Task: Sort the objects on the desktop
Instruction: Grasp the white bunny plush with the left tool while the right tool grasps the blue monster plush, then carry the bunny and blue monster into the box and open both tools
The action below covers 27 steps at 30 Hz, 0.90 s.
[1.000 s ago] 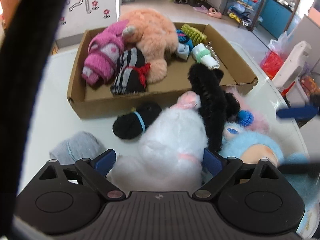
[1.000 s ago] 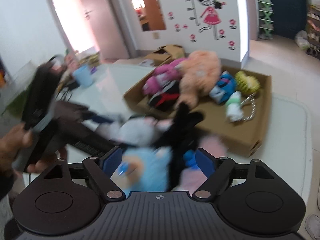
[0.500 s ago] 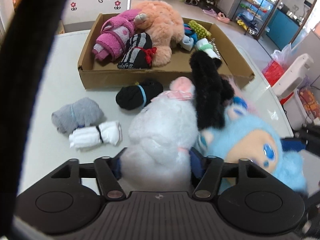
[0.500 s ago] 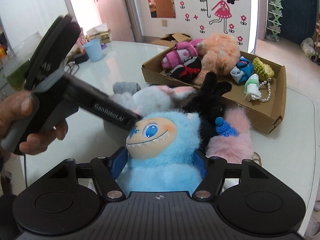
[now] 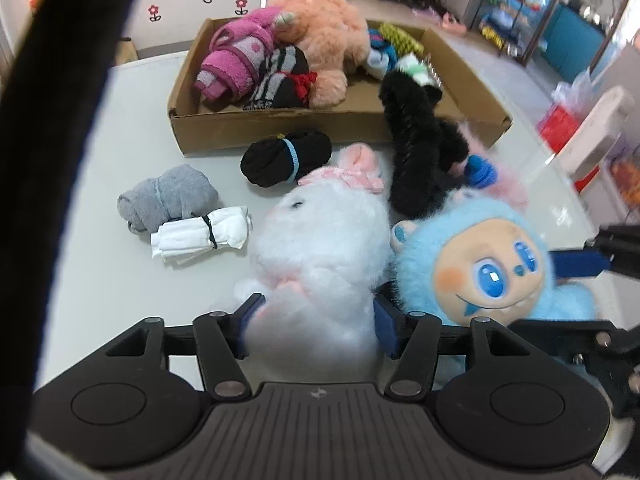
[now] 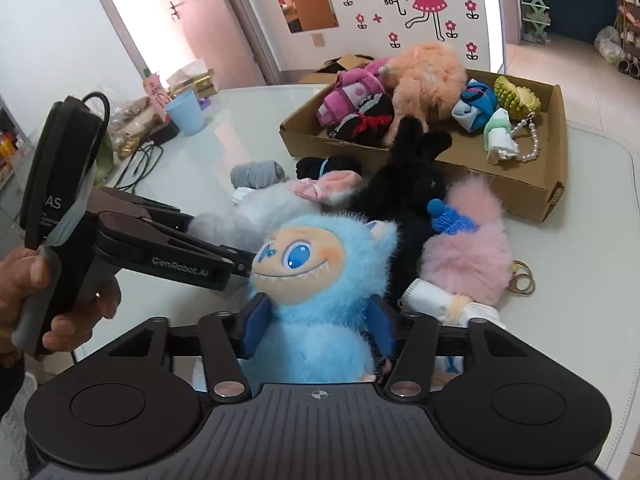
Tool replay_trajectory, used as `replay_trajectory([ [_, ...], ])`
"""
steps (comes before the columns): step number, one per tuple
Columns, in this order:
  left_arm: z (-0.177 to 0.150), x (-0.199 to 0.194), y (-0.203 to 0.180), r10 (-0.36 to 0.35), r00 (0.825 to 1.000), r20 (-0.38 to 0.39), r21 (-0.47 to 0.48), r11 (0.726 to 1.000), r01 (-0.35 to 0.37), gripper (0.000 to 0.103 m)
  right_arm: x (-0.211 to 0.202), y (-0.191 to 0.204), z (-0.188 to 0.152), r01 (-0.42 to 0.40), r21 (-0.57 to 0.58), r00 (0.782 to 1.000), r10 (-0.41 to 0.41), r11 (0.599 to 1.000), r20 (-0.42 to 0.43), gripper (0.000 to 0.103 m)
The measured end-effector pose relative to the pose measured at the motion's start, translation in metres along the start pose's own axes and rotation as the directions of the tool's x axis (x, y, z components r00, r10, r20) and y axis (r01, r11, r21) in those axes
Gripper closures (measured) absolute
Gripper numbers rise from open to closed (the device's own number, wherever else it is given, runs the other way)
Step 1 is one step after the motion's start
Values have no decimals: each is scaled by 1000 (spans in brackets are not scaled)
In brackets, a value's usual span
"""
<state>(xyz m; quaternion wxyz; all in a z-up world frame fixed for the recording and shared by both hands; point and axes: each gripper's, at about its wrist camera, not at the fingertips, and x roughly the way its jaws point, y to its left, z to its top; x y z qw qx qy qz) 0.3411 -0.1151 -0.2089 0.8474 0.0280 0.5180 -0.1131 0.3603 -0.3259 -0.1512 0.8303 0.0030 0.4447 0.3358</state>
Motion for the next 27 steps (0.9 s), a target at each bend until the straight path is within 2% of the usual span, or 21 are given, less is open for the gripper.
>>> replay_trajectory([
  [2,2,8,0,14,1000,-10,4,1000,-14,41,9,1,2,5,2,1000,-5,1000,-14,32],
  [4,4,12,6,3,1000,-15,-20,1000,-3,40,18,2,3,29,-6,999,-29,1000,-25,28],
  [8,-1,14,12,13,1000,-18,-31,999,-13,51,28,2,3,9,9,1000,-9,1000,-29,32],
  [10,-4,11,13,10,1000,-16,-39,999,-11,53,27,4,2,9,0,1000,-9,1000,-22,34],
  [12,-8,6,14,17,1000,-11,-48,999,-17,55,23,2,1,-12,28,1000,12,1000,-13,36],
  [27,-34,-53,27,29,996,82,-102,995,-20,54,-34,-4,-4,-35,50,995,30,998,99,38],
])
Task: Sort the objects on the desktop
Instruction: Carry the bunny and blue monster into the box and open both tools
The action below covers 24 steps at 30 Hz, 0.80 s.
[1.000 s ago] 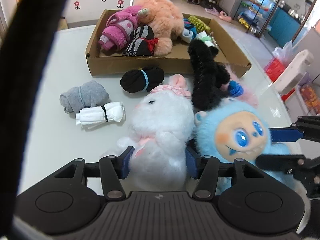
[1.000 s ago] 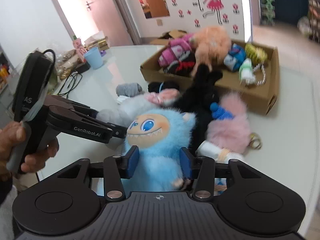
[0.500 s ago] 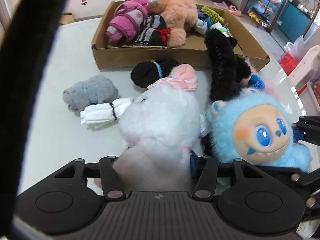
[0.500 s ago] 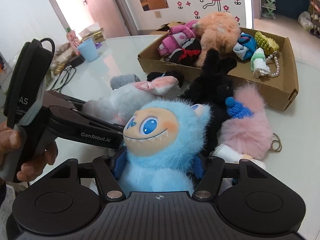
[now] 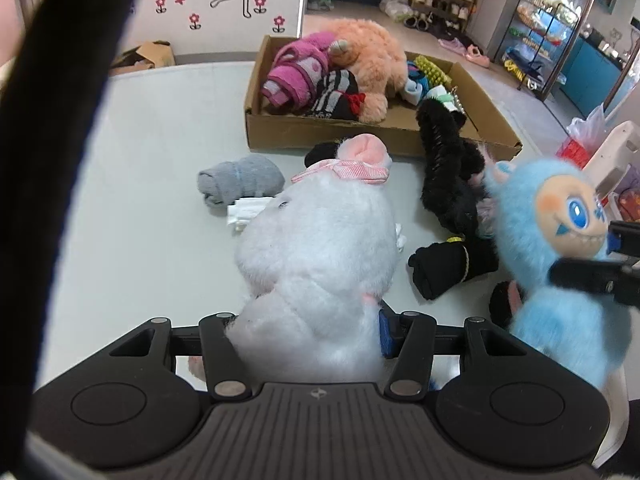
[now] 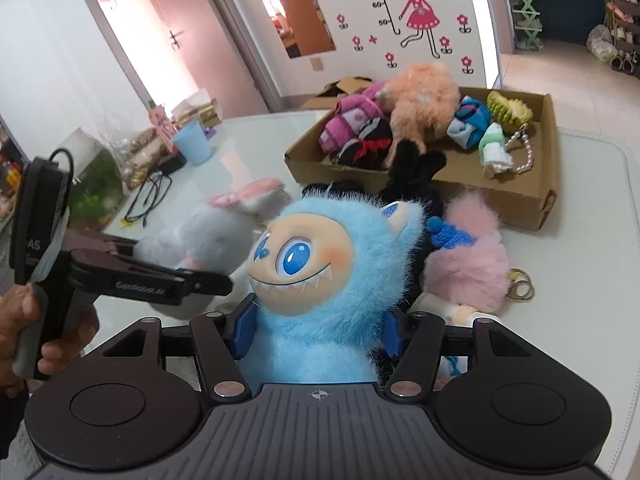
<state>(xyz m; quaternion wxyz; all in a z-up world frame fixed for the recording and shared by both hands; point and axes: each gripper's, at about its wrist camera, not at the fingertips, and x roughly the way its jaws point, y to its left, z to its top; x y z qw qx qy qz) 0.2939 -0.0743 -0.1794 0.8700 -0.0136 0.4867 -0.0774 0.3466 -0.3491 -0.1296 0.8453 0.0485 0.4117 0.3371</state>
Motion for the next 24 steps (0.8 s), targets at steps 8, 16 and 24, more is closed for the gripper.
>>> replay_trajectory([
  [8,-2,-48,-3,4,996,89,0,1000,-4,54,-44,-12,9,-1,24,997,-1,1000,78,38],
  [16,14,-97,-14,-3,984,179,29,1000,-2,54,-100,-28,44,30,40,980,-38,999,195,38],
  [24,58,-99,-29,-32,970,240,36,999,24,54,-116,-47,90,102,55,958,-112,993,262,38],
])
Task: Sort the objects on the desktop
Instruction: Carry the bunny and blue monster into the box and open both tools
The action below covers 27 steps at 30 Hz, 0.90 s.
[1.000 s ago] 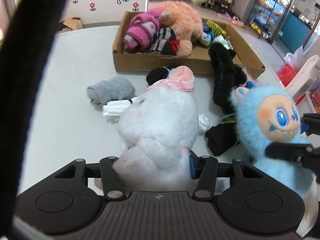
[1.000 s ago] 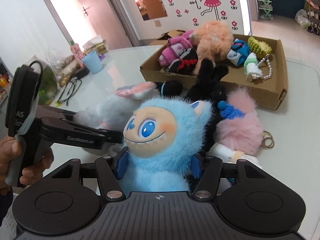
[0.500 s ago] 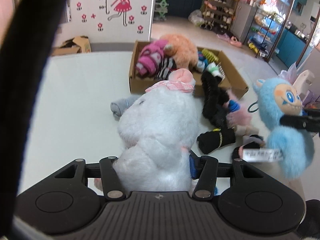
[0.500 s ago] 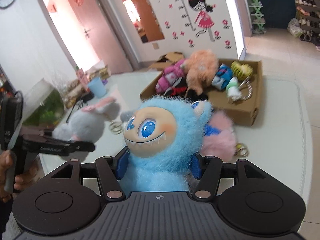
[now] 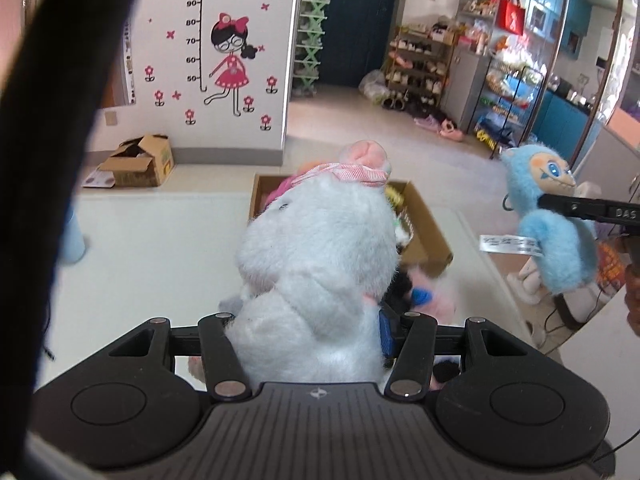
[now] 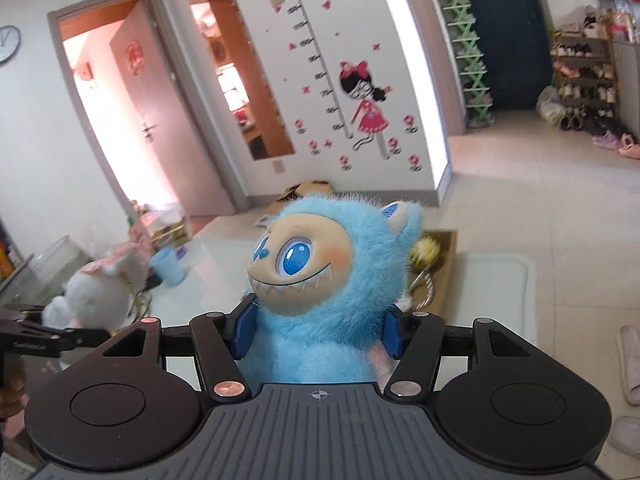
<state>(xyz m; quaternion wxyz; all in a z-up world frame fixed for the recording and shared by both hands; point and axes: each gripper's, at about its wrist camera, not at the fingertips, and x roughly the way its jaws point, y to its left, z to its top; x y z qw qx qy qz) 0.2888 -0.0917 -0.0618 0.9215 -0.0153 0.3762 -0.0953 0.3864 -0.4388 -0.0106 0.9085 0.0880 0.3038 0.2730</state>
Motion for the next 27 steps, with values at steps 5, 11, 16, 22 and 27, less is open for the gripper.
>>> replay_trajectory([
  [5,30,43,-13,-13,1000,6,2,1000,13,54,22,-2,33,26,-21,999,-26,999,19,38],
  [11,62,96,-32,-22,1000,0,13,1000,22,54,59,-5,61,53,-61,998,-52,997,21,37],
  [16,86,137,-41,-16,1000,-10,9,1000,16,54,94,-16,79,83,-81,997,-82,993,5,37],
  [22,83,177,-47,-14,999,-45,-14,1000,14,54,144,-44,84,127,-73,991,-129,989,-28,37],
  [27,60,221,-46,15,996,-90,14,1000,-14,54,193,-61,64,155,-74,984,-161,985,-82,37],
])
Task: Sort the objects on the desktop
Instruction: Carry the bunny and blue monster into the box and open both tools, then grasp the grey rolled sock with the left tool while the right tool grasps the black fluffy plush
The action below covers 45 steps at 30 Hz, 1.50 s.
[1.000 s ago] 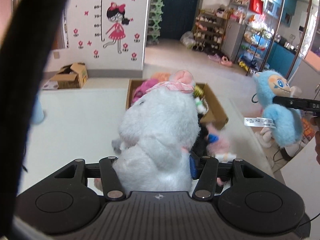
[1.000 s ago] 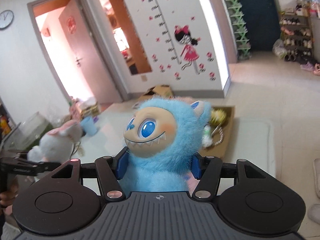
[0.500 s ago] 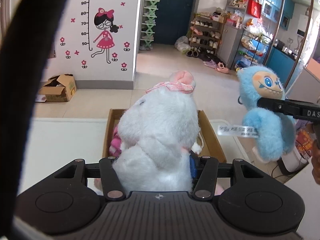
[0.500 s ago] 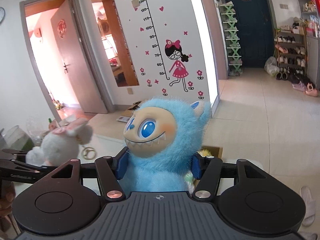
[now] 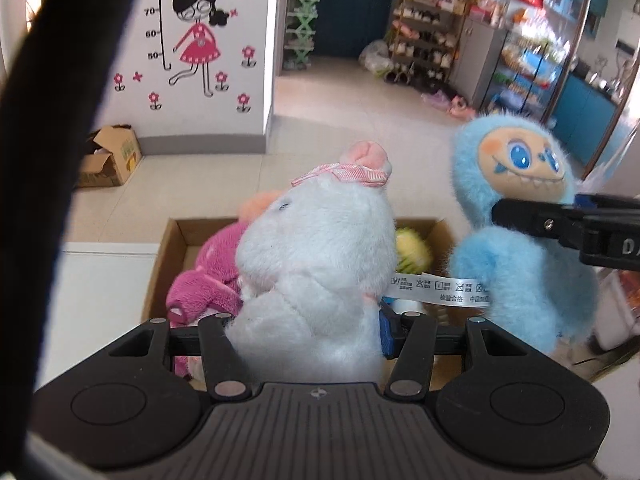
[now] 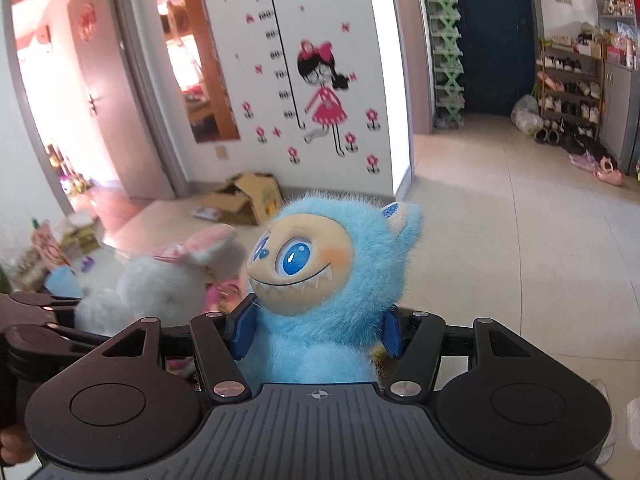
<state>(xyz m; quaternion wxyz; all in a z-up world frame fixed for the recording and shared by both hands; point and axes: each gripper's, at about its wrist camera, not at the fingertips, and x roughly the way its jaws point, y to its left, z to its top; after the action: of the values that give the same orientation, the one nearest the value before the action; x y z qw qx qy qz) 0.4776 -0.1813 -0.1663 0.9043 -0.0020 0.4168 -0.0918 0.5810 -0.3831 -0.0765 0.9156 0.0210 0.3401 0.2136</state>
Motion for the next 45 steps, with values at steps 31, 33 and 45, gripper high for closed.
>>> replay_trajectory([
  [31,-64,-91,56,-25,999,47,-30,999,27,1,-46,31,-70,-64,-82,997,60,995,-46,15],
  [33,-81,-97,73,3,1000,29,-45,999,-1,1,-50,45,-88,-107,-94,992,99,990,-79,15],
  [45,-125,-93,117,82,995,-55,-55,995,-85,1,-23,93,-125,-187,-29,971,180,982,-159,16],
])
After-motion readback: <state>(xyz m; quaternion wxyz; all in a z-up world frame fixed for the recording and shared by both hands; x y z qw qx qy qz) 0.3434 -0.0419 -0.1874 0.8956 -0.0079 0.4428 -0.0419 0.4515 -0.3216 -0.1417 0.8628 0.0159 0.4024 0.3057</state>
